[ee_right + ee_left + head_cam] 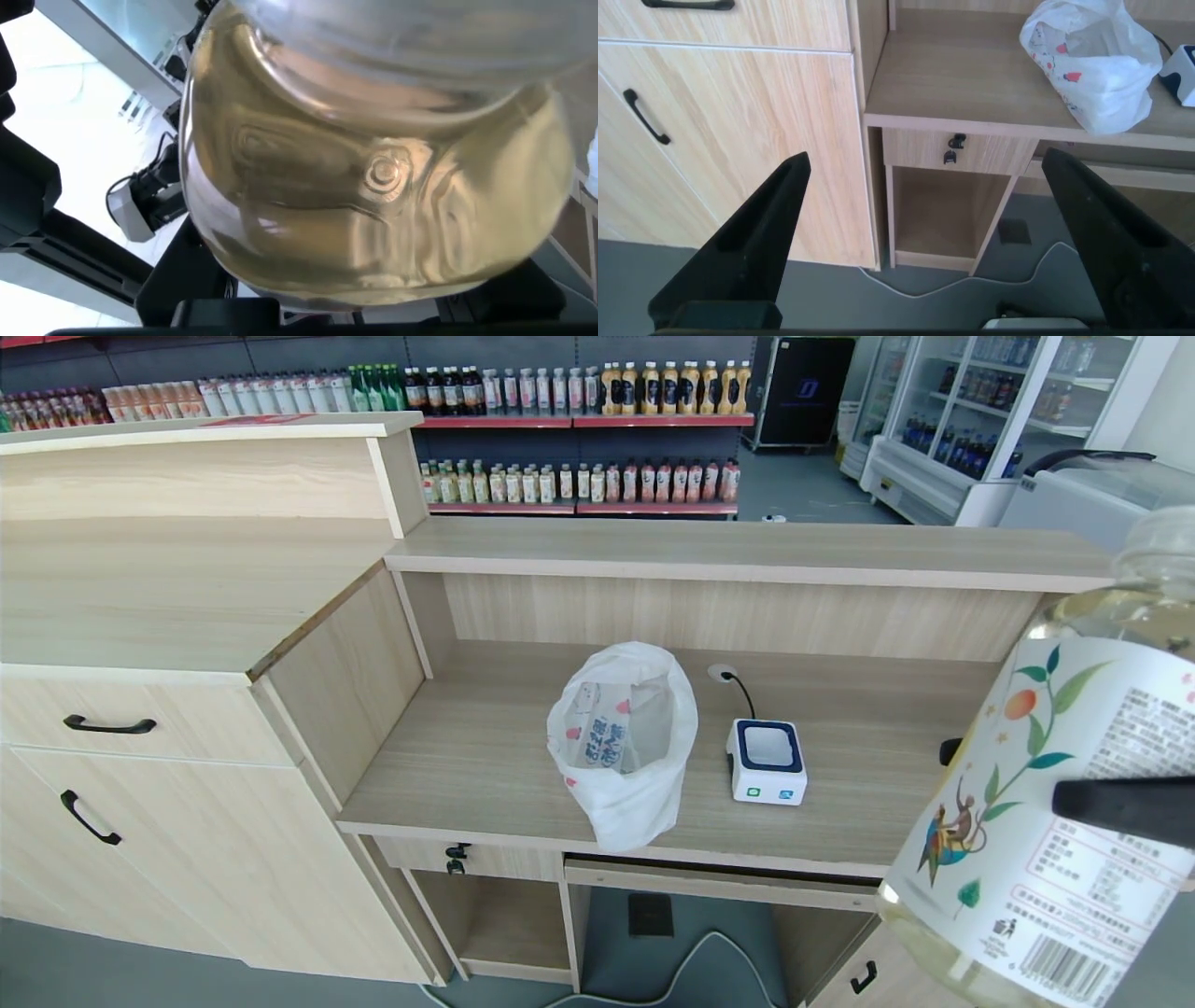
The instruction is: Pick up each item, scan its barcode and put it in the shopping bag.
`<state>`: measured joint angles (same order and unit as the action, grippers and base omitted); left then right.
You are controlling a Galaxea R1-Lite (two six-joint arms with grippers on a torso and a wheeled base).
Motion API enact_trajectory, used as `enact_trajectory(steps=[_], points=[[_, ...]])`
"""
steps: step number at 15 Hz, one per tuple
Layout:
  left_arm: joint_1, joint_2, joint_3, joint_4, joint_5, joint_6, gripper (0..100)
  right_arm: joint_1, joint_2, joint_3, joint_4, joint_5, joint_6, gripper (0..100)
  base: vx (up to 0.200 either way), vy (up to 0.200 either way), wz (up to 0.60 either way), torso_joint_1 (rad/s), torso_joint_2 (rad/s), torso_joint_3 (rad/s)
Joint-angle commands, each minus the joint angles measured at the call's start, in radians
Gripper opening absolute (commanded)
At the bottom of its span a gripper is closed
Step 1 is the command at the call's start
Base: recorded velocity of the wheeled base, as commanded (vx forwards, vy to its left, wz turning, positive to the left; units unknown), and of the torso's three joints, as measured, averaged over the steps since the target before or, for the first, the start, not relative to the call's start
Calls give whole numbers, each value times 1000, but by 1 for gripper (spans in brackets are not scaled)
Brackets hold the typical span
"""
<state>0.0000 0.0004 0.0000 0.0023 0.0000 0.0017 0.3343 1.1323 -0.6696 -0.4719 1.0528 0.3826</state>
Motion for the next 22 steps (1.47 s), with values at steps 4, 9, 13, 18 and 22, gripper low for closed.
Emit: enact_trajectory(steps=[4, 9, 13, 18, 22], points=[[0, 0, 0, 1, 0, -2, 100, -185, 305, -107, -17, -324, -467, 0, 0, 0, 0, 0, 0, 0], [0, 0, 0, 1, 0, 0, 100, -423, 633, -153, -310, -488, -1047, 0, 0, 0, 0, 0, 0, 0], [0, 0, 0, 1, 0, 0, 100, -570, 719, -156, -356, -481, -1461, 0, 0, 0, 0, 0, 0, 0], [0, 0, 0, 1, 0, 0, 100, -669, 710, -180, -370, -401, -1663, 0, 0, 0, 0, 0, 0, 0], [0, 0, 0, -1, 0, 0, 100, -669, 730, -231, -376, -240, -1714, 0, 0, 0, 300, 1, 1, 0]])
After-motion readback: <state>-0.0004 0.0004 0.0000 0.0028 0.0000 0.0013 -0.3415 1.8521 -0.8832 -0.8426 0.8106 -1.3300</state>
